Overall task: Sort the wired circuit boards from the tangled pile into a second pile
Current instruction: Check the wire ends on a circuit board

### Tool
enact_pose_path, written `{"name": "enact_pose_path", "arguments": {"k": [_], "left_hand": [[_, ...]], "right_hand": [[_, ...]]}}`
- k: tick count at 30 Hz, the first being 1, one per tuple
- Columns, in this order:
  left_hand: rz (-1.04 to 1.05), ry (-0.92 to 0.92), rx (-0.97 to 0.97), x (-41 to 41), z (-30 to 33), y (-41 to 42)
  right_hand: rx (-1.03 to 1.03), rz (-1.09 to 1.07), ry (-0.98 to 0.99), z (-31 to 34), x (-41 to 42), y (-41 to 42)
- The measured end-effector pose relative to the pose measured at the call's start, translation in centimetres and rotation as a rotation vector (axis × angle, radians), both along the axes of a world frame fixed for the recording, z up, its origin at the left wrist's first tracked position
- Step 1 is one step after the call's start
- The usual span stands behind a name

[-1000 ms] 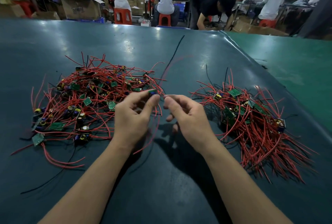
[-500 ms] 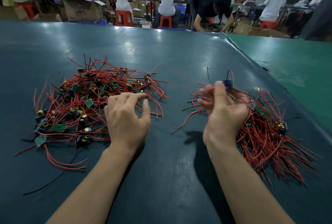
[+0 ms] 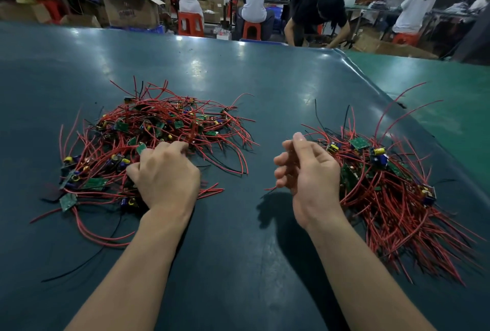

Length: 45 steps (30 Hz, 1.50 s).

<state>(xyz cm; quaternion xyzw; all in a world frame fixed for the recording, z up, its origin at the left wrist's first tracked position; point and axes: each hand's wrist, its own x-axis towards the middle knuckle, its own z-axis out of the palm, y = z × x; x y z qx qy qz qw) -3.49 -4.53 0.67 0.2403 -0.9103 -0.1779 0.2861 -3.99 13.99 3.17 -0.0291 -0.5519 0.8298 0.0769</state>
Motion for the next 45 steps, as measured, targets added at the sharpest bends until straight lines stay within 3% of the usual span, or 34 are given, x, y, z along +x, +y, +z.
{"name": "enact_pose_path", "arguments": {"k": [7, 10, 13, 17, 22, 24, 26, 28, 32, 34, 40, 45], "left_hand": [[-0.13, 0.363, 0.038, 0.3, 0.4, 1.0], [-0.205, 0.553, -0.047, 0.6, 0.7, 1.6], [-0.47, 0.781, -0.117, 1.1, 0.7, 2.6], [-0.909, 0.762, -0.064, 2.2, -0.1, 5.3], [-1.044, 0.818, 0.058, 2.8, -0.2, 6.1], [-1.037, 0.815, 0.175, 3.0, -0.4, 6.4], [-1.017, 0.768, 0.394, 3.0, -0.5, 6.7], [-0.951, 0.687, 0.492, 2.6, -0.5, 6.4], [-1.007, 0.364, 0.583, 2.2, -1.0, 6.2], [-1.004, 0.265, 0.647, 2.2, -0.9, 6.4], [-0.984, 0.256, 0.895, 2.2, -0.1, 6.6], [-1.012, 0.217, 0.859, 2.3, 0.0, 6.6]], "right_hand": [[0.154, 0.116, 0.05, -1.0, 0.2, -0.3], [0.226, 0.136, 0.067, -1.4, 0.1, -0.4], [0.475, 0.206, 0.141, -2.2, 0.0, -0.6], [0.801, 0.178, 0.349, -2.8, 0.1, -0.7], [0.934, 0.101, 0.443, -2.5, -0.3, 0.3], [0.873, 0.058, 0.44, -2.4, -0.2, -0.1], [0.573, 0.015, 0.323, -1.8, -0.3, -0.3], [0.22, 0.016, 0.23, -0.9, -0.4, 0.1], [-0.104, 0.112, 0.172, 0.4, -0.1, 0.8], [-0.131, 0.232, 0.122, 0.5, 0.3, 0.4], [-0.031, 0.352, 0.143, 0.3, 0.7, 0.3], [0.076, 0.387, 0.198, 0.3, 0.9, 0.3]]}}
